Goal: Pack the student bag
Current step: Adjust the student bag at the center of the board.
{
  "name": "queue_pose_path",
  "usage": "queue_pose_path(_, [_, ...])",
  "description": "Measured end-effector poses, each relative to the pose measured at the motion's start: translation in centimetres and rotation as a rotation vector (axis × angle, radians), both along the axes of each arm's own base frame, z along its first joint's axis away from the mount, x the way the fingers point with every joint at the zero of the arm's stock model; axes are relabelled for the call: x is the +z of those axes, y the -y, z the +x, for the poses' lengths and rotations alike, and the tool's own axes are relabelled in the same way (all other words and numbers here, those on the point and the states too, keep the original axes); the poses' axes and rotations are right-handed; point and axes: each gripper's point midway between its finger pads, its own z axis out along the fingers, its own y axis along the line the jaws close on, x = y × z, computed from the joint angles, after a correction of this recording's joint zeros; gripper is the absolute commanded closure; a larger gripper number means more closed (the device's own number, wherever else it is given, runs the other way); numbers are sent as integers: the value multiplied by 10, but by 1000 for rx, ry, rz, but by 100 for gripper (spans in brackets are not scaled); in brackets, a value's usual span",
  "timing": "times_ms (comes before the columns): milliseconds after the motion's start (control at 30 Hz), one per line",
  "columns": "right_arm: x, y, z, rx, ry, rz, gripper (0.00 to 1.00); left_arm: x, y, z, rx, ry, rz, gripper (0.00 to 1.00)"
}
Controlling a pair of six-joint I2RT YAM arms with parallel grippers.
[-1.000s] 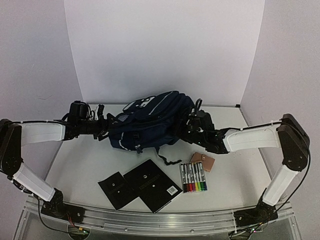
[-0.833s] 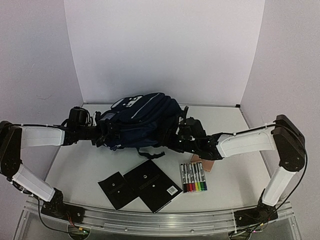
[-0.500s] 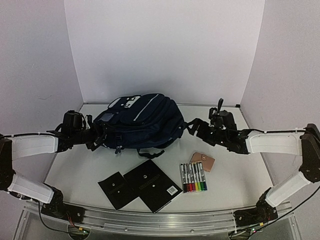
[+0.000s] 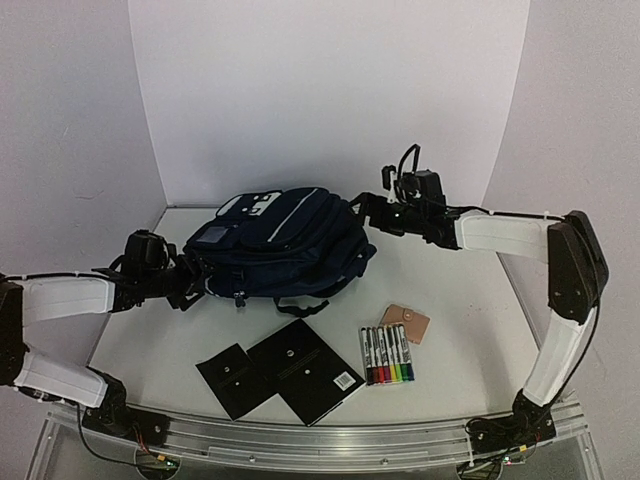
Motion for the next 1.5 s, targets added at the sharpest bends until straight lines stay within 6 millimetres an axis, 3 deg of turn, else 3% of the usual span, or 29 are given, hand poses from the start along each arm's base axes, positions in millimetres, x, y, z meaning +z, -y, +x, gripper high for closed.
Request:
queue_pose_path(67, [-4, -15, 13, 60, 13, 8, 30, -4, 1, 2, 2, -7, -1, 33])
queue_pose_path(167, [-20, -34, 23, 163, 7, 28, 34, -19, 3, 11, -6, -12, 13, 40])
queue_pose_path(300, [-37, -53, 8, 321, -14, 62, 36, -40, 8, 35, -49, -2, 48, 44])
queue_pose_path(433, [-51, -79, -28, 457, -31, 70, 41, -41, 18, 78, -110, 58, 46, 50])
queue_pose_path(600, [-71, -126, -91, 605, -74, 57, 42, -15, 18, 145, -129, 217, 40, 48])
queue_pose_path(700, [-78, -159, -144, 708, -99, 50, 34, 4, 9, 160, -123, 290, 47, 42])
queue_pose_path(767, [-75, -169, -171, 739, -103, 43, 29, 10, -2, 163, -111, 305, 55, 35])
queue_pose_path(833, [-64, -166, -186, 729, -101, 31, 23, 18, -19, 161, -87, 308, 63, 26])
queue_pose_path(900, [-40, -154, -186, 678, -74, 23, 16, 30, -39, 158, -57, 318, 80, 21])
queue_pose_path(1000, [11, -123, -164, 554, 2, 45, 9, 56, -65, 151, -13, 341, 129, 17])
queue_pose_path(1067, [42, -92, -141, 450, 55, 74, 6, 74, -68, 143, -14, 365, 141, 16])
queue_pose_path(1133, [59, -61, -117, 350, 88, 88, 5, 89, -64, 135, -36, 383, 132, 16])
queue_pose_path(1200, [57, -36, -94, 265, 89, 81, 5, 94, -58, 128, -57, 386, 114, 16])
queue_pose_path(1267, [37, -26, -82, 231, 52, 59, 6, 87, -52, 122, -78, 356, 82, 16])
queue_pose_path(1433, [-43, -40, -84, 279, -110, 10, 13, 47, -28, 114, -139, 231, 3, 21])
queue_pose_path(1500, [-63, -48, -92, 318, -156, 14, 17, 28, -10, 113, -180, 181, -20, 24])
